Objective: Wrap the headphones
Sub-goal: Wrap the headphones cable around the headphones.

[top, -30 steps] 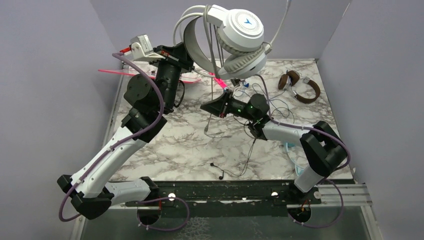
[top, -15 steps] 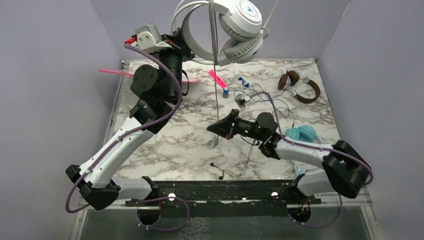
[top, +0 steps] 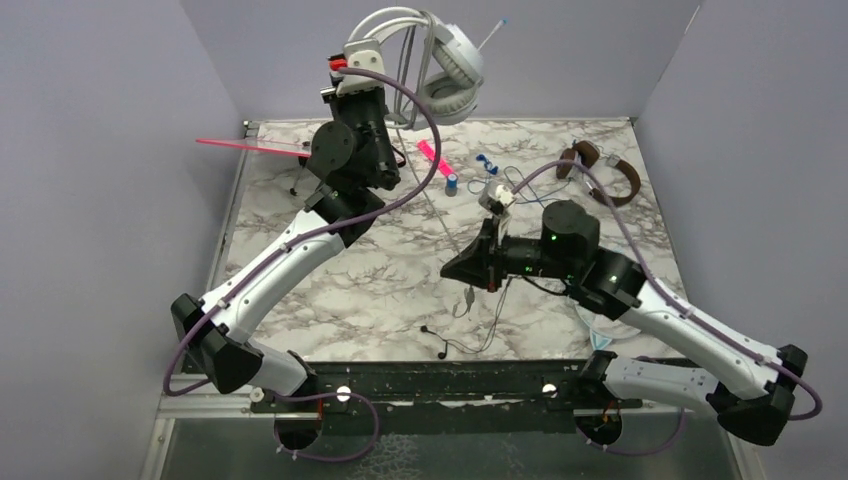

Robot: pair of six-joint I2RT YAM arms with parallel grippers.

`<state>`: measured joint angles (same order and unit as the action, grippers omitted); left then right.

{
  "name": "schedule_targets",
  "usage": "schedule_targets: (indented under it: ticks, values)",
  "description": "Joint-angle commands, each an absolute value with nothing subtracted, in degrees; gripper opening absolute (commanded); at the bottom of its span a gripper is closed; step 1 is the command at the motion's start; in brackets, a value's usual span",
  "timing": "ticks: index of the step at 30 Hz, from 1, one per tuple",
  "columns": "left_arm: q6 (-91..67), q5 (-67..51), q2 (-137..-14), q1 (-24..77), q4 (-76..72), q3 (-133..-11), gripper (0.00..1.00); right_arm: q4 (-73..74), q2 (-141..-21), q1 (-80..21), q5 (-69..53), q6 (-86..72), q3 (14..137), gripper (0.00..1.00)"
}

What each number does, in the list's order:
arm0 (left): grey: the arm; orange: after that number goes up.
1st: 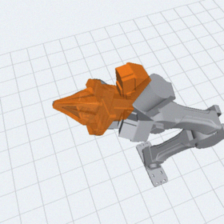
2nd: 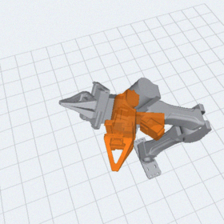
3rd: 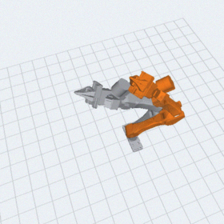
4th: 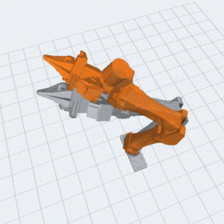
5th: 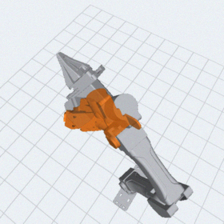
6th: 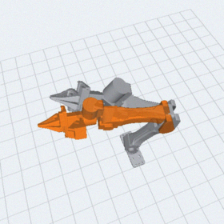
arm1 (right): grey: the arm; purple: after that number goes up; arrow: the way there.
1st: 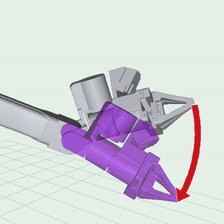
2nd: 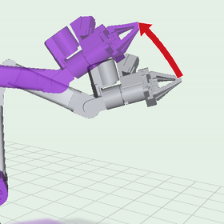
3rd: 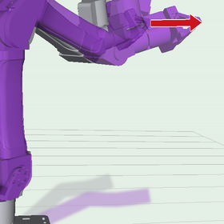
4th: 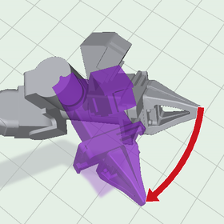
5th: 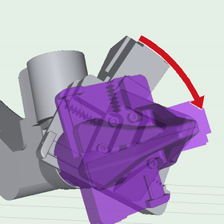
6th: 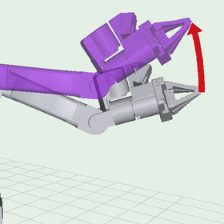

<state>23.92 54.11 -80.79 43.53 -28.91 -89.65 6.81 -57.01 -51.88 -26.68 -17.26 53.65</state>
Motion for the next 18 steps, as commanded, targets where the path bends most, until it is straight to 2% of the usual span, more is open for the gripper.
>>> schedule_targets:
  ticks: [1,5,8,11,13,16,18]
  values:
    - [44.3,59.7,-79.4,41.4,-37.4,-82.7,0.00,38.3,-54.9,-52.1,-15.2,-6.7,68.5,0.01]
    - [48.4,59.7,-73.9,41.3,-35.7,-71.4,0.00,51.6,-55.7,-52.1,1.7,0.4,80.1,0.01]
    - [43.2,57.7,-69.8,41.6,-22.8,-67.5,0.00,53.3,-56.9,-52.1,14.9,8.3,84.7,0.00]
    - [32.3,50.2,-66.6,41.6,-1.9,-68.2,0.00,48.0,-57.7,-52.1,26.8,18.5,85.6,0.01]
    - [27.5,39.7,-63.9,41.7,7.9,-67.9,0.00,43.5,-59.4,-52.1,34.7,27.0,85.1,0.01]
    - [24.9,32.5,-60.0,41.8,13.8,-66.0,0.00,34.4,-61.2,-52.1,44.0,42.1,81.3,0.01]
    - [24.8,26.9,-58.5,41.7,18.1,-65.9,0.00,25.6,-60.7,-52.1,45.0,51.4,77.2,0.01]
